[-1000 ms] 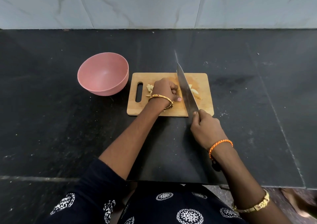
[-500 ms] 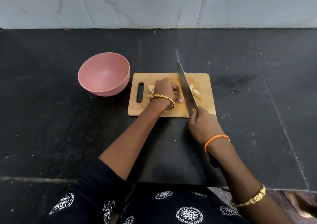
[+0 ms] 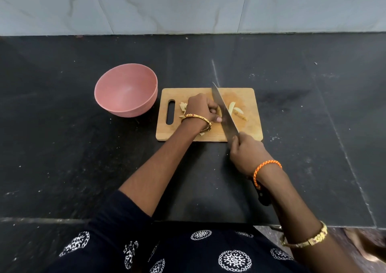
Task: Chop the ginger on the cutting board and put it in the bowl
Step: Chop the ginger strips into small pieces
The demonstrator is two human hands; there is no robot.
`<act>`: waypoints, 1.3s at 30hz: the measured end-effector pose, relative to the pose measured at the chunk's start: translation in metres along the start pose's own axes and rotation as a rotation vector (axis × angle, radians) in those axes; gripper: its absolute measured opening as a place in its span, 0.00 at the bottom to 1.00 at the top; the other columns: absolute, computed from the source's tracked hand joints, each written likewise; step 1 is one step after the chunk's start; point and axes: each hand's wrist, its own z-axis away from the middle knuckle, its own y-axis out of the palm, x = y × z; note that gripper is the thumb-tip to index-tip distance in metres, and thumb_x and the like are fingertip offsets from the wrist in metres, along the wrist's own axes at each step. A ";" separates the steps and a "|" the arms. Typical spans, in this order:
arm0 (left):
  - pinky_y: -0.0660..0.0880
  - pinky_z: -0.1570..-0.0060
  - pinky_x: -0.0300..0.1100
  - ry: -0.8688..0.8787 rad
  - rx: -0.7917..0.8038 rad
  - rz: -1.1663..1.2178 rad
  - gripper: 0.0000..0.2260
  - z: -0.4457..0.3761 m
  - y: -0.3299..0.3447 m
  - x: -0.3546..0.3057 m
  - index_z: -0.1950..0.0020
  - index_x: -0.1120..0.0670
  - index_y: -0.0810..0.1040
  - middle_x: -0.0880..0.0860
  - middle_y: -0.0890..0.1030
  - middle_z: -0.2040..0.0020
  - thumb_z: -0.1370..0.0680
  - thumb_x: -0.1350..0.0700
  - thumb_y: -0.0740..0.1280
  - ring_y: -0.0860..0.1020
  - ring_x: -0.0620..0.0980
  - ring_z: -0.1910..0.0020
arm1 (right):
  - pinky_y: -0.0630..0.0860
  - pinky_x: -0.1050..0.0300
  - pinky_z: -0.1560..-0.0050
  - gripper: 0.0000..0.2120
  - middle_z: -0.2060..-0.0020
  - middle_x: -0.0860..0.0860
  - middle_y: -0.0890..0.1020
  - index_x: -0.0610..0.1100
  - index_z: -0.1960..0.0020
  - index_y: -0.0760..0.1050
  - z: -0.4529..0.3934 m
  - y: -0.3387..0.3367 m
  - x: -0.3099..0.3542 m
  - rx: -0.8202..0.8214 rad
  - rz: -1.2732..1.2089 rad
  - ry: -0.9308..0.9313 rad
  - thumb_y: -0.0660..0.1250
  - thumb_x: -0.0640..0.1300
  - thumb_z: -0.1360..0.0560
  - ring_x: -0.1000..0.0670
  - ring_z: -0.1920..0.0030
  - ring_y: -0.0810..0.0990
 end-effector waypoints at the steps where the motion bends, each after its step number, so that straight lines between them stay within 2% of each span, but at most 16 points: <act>1: 0.78 0.51 0.44 0.007 -0.001 -0.002 0.11 -0.001 0.000 0.001 0.56 0.63 0.84 0.57 0.84 0.60 0.35 0.61 0.78 0.81 0.52 0.58 | 0.70 0.54 0.54 0.11 0.51 0.40 0.75 0.42 0.51 0.68 0.004 0.001 -0.003 0.010 -0.005 0.010 0.51 0.48 0.18 0.44 0.56 0.75; 5: 0.75 0.55 0.38 0.012 -0.022 0.032 0.11 0.001 0.001 0.004 0.55 0.64 0.84 0.58 0.84 0.58 0.35 0.61 0.77 0.77 0.47 0.61 | 0.74 0.51 0.52 0.13 0.53 0.41 0.77 0.42 0.49 0.70 0.017 0.003 -0.010 0.014 -0.001 0.032 0.51 0.49 0.18 0.42 0.54 0.78; 8: 0.72 0.57 0.36 0.000 -0.039 0.053 0.13 0.002 0.002 0.003 0.52 0.63 0.83 0.57 0.84 0.57 0.34 0.61 0.77 0.78 0.47 0.59 | 0.77 0.49 0.55 0.12 0.58 0.43 0.77 0.43 0.50 0.70 0.028 0.003 -0.016 0.024 0.015 0.043 0.52 0.49 0.18 0.44 0.58 0.79; 13: 0.73 0.60 0.38 -0.025 0.012 0.032 0.09 0.001 0.001 0.003 0.58 0.63 0.83 0.56 0.82 0.60 0.34 0.60 0.77 0.76 0.47 0.62 | 0.70 0.57 0.65 0.14 0.64 0.45 0.76 0.45 0.58 0.70 0.047 -0.011 -0.032 0.022 0.022 0.027 0.51 0.49 0.19 0.48 0.67 0.74; 16: 0.76 0.53 0.43 -0.057 0.016 0.010 0.08 0.000 0.001 0.000 0.61 0.57 0.79 0.53 0.79 0.62 0.34 0.60 0.77 0.75 0.48 0.60 | 0.67 0.58 0.71 0.16 0.68 0.46 0.75 0.42 0.56 0.73 0.056 -0.021 -0.041 -0.008 -0.083 0.054 0.52 0.49 0.19 0.50 0.71 0.72; 18: 0.75 0.54 0.43 -0.090 0.029 -0.019 0.08 0.001 0.001 -0.003 0.60 0.55 0.79 0.53 0.78 0.61 0.33 0.60 0.76 0.75 0.49 0.59 | 0.67 0.58 0.70 0.16 0.70 0.47 0.74 0.40 0.57 0.72 0.056 -0.026 -0.047 -0.030 -0.134 0.067 0.53 0.49 0.19 0.50 0.71 0.71; 20: 0.72 0.56 0.41 -0.103 0.035 -0.026 0.05 0.001 0.002 -0.006 0.56 0.56 0.80 0.54 0.79 0.59 0.31 0.61 0.73 0.76 0.51 0.57 | 0.67 0.58 0.71 0.16 0.70 0.47 0.73 0.40 0.56 0.73 0.053 -0.028 -0.050 -0.009 -0.128 0.074 0.53 0.49 0.19 0.50 0.72 0.70; 22: 0.74 0.49 0.41 -0.106 0.007 -0.003 0.13 0.004 0.002 -0.008 0.42 0.57 0.79 0.55 0.82 0.48 0.27 0.61 0.69 0.78 0.53 0.48 | 0.68 0.60 0.76 0.16 0.68 0.47 0.75 0.41 0.56 0.72 0.050 -0.027 -0.051 0.026 -0.130 0.080 0.53 0.50 0.19 0.50 0.75 0.71; 23: 0.74 0.46 0.42 -0.112 -0.001 0.036 0.16 0.005 0.002 -0.010 0.38 0.57 0.77 0.55 0.81 0.45 0.25 0.58 0.67 0.78 0.53 0.46 | 0.68 0.61 0.79 0.16 0.68 0.47 0.75 0.41 0.56 0.72 0.049 -0.027 -0.051 0.039 -0.143 0.079 0.52 0.50 0.19 0.51 0.77 0.71; 24: 0.75 0.44 0.44 -0.113 -0.001 0.086 0.16 0.006 0.001 -0.010 0.37 0.57 0.77 0.56 0.82 0.45 0.24 0.55 0.67 0.79 0.54 0.47 | 0.67 0.62 0.80 0.16 0.69 0.47 0.75 0.41 0.56 0.71 0.048 -0.026 -0.051 0.056 -0.160 0.077 0.52 0.50 0.18 0.52 0.80 0.70; 26: 0.77 0.47 0.46 -0.132 0.026 0.187 0.15 0.009 0.001 -0.012 0.43 0.58 0.80 0.56 0.83 0.55 0.24 0.51 0.68 0.80 0.51 0.59 | 0.66 0.62 0.81 0.16 0.73 0.49 0.73 0.41 0.57 0.71 0.049 -0.024 -0.051 0.097 -0.208 0.067 0.53 0.50 0.18 0.55 0.84 0.68; 28: 0.77 0.55 0.44 -0.166 0.044 0.269 0.11 0.011 0.001 -0.013 0.48 0.59 0.81 0.56 0.83 0.61 0.26 0.53 0.70 0.77 0.48 0.68 | 0.65 0.62 0.82 0.16 0.74 0.51 0.71 0.41 0.57 0.71 0.049 -0.023 -0.052 0.130 -0.268 0.055 0.53 0.49 0.18 0.55 0.86 0.66; 31: 0.77 0.64 0.36 -0.247 0.055 0.393 0.07 0.011 -0.003 -0.010 0.51 0.61 0.81 0.56 0.81 0.64 0.27 0.60 0.71 0.76 0.46 0.71 | 0.65 0.62 0.82 0.16 0.76 0.51 0.70 0.41 0.58 0.70 0.047 -0.021 -0.056 0.155 -0.315 0.043 0.53 0.50 0.18 0.53 0.85 0.66; 34: 0.73 0.75 0.30 -0.326 0.096 0.529 0.03 0.014 -0.010 -0.013 0.56 0.61 0.80 0.56 0.80 0.65 0.27 0.61 0.71 0.75 0.45 0.72 | 0.63 0.63 0.83 0.17 0.77 0.50 0.69 0.40 0.57 0.70 0.043 -0.023 -0.059 0.196 -0.356 0.025 0.53 0.50 0.18 0.52 0.84 0.65; 37: 0.73 0.76 0.30 -0.376 0.084 0.619 0.06 0.012 -0.012 -0.015 0.53 0.64 0.80 0.57 0.79 0.65 0.27 0.62 0.71 0.75 0.46 0.72 | 0.62 0.65 0.84 0.17 0.78 0.50 0.68 0.40 0.58 0.69 0.041 -0.027 -0.061 0.234 -0.421 0.026 0.53 0.50 0.18 0.52 0.84 0.63; 39: 0.76 0.72 0.34 -0.398 0.017 0.583 0.03 0.007 -0.010 -0.011 0.57 0.62 0.80 0.56 0.80 0.66 0.29 0.64 0.72 0.77 0.47 0.71 | 0.61 0.66 0.84 0.17 0.77 0.49 0.67 0.40 0.59 0.69 0.040 -0.026 -0.061 0.212 -0.469 0.047 0.53 0.49 0.18 0.53 0.85 0.62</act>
